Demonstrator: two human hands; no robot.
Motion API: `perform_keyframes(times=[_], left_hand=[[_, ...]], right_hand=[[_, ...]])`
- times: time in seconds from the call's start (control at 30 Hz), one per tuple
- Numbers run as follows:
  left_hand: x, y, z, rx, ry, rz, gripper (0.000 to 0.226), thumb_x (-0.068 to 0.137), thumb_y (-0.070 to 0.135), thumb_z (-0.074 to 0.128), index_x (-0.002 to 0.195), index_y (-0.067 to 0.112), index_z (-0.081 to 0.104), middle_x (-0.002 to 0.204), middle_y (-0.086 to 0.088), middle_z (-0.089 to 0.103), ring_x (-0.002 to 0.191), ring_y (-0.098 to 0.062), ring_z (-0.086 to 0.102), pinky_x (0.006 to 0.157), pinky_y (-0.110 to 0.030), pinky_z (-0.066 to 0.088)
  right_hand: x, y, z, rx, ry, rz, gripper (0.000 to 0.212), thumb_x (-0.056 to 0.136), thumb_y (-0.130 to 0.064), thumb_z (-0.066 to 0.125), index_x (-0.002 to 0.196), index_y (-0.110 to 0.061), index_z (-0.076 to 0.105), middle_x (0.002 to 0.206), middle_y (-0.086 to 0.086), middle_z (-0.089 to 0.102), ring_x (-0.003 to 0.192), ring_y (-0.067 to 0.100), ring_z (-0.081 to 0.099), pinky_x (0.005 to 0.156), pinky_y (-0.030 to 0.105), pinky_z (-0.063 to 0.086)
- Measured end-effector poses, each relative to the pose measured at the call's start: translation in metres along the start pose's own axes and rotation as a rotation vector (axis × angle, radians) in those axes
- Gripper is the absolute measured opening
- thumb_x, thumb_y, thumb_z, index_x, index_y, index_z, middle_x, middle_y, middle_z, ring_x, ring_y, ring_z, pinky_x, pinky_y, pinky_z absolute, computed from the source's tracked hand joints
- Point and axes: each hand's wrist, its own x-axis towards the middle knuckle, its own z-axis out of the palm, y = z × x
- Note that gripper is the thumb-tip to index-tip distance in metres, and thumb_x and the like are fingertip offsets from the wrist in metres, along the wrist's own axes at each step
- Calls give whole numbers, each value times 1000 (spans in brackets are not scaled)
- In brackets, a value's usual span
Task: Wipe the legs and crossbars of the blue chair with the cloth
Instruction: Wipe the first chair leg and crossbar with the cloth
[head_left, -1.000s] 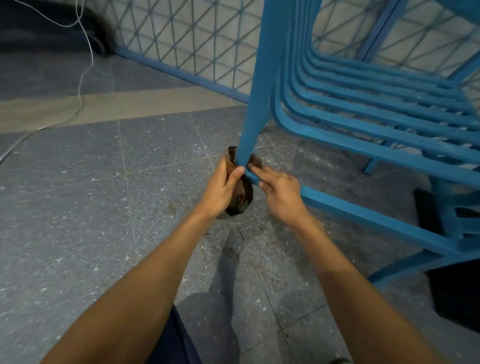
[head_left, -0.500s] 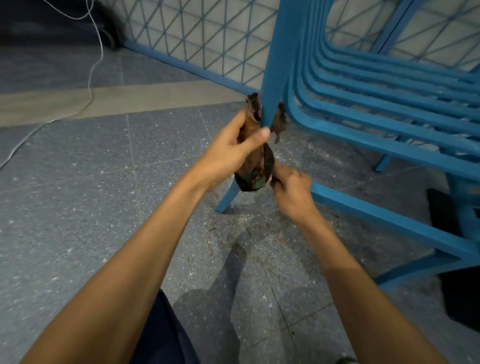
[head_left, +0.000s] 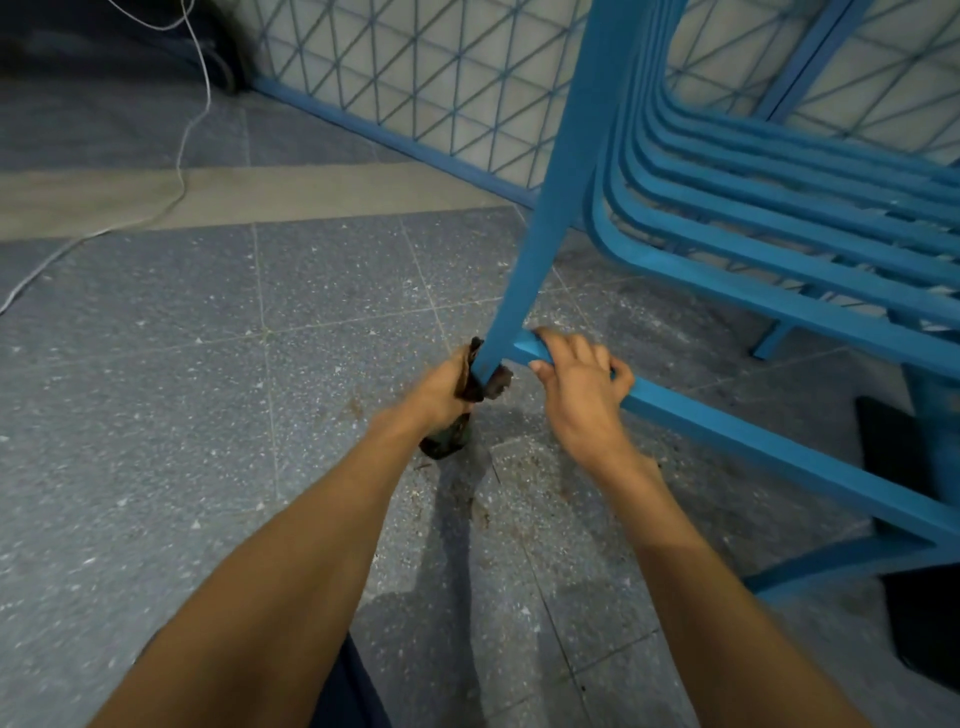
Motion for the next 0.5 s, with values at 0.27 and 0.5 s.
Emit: perform_keyframes(times=[0.27,0.5], left_hand=[[-18,82,-53,-393,-163,118,68,65,-11,61,129,7,43,116,-19,60,108,-27,60,95,-38,49],[1,43,-19,-184,10,154,67,73,-10,69,132,8,43,120,-7,60,116,-19,56,103,-35,44]], right_hand=[[6,4,-2,-42,-33,60,41,100,-25,42,141,-29,41,125,0,50,119,20,37,97,33,12],[5,3,-3,-36,-15,44,38,101,-27,41,139,-29,43,122,-1,50,116,20,37,97,33,12]])
